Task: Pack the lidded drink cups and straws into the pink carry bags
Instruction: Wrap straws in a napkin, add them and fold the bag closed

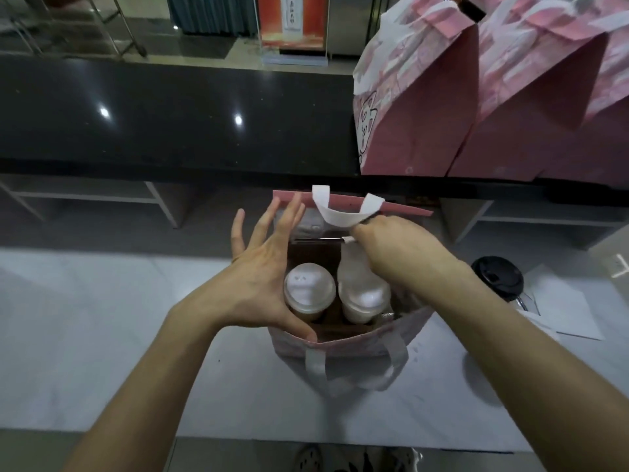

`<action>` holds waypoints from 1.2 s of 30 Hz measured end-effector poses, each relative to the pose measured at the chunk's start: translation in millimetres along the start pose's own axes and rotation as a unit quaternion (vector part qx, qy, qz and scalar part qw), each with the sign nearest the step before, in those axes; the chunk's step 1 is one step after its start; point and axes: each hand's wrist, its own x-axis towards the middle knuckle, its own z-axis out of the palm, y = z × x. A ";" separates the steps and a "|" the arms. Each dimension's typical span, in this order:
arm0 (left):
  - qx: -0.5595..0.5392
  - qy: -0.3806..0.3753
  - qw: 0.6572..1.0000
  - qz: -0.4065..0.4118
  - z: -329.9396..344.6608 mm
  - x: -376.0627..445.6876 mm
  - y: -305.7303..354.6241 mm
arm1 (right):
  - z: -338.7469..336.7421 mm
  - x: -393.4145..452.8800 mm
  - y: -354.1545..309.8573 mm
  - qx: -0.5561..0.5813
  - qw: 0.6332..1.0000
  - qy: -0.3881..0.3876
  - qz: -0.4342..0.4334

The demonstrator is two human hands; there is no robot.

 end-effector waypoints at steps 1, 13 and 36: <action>-0.002 0.002 1.000 0.000 0.2 -0.5 -0.6 | 1.3 8.3 -1.2 -0.021 1.000 0.011 -0.010; -0.033 0.020 0.999 0.000 5.5 -0.5 -1.5 | 17.2 35.7 -0.1 -0.080 0.995 -0.027 -0.048; -0.315 0.007 0.946 -0.079 37.8 -15.9 -55.5 | 92.7 -83.7 76.4 0.619 0.782 0.017 0.062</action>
